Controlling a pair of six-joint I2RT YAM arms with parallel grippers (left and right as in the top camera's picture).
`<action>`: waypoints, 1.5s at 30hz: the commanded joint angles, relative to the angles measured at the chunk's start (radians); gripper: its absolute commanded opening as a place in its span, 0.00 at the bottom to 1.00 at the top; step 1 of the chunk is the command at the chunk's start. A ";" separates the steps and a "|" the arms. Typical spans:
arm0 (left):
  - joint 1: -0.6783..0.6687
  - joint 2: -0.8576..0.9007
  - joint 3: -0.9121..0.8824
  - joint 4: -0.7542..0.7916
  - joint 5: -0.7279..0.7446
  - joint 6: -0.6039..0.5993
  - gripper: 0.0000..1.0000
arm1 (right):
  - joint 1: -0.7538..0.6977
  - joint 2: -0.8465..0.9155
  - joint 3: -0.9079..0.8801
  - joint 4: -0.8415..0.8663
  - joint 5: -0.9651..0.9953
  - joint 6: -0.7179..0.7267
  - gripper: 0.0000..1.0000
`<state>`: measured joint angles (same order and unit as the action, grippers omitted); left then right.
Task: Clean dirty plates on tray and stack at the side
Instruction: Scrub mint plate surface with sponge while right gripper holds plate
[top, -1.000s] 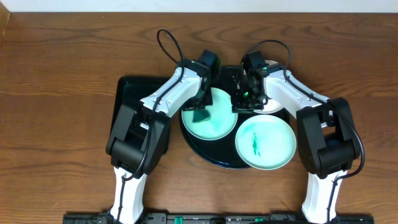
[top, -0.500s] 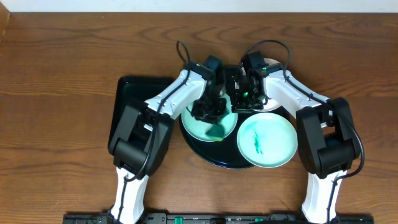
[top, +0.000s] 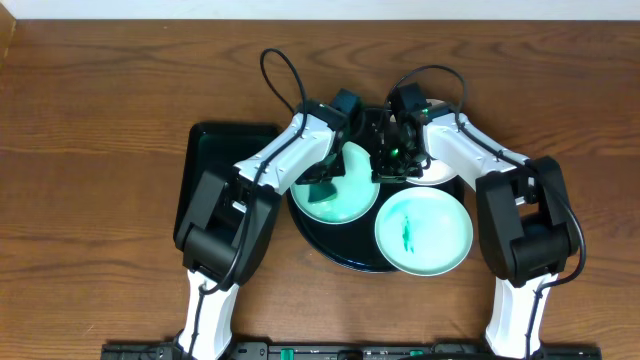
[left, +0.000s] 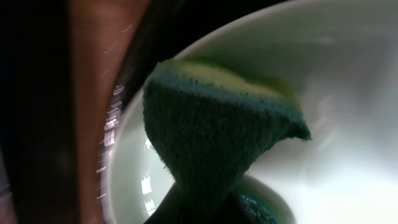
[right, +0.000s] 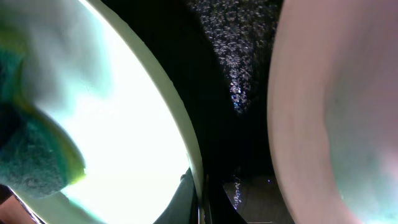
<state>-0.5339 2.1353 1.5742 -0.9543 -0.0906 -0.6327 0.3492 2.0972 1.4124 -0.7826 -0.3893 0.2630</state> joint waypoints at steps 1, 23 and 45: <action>0.017 0.011 -0.011 -0.061 0.105 0.055 0.07 | 0.011 0.042 -0.027 -0.006 0.018 0.002 0.01; 0.013 0.011 -0.011 0.085 -0.175 -0.011 0.07 | 0.011 0.042 -0.027 -0.006 0.018 0.002 0.01; 0.021 0.012 -0.011 0.096 -0.158 -0.029 0.07 | 0.011 0.042 -0.027 -0.011 0.018 0.002 0.01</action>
<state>-0.5285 2.1357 1.5768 -0.8459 0.1402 -0.4847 0.3508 2.0987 1.4120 -0.7803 -0.3931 0.2592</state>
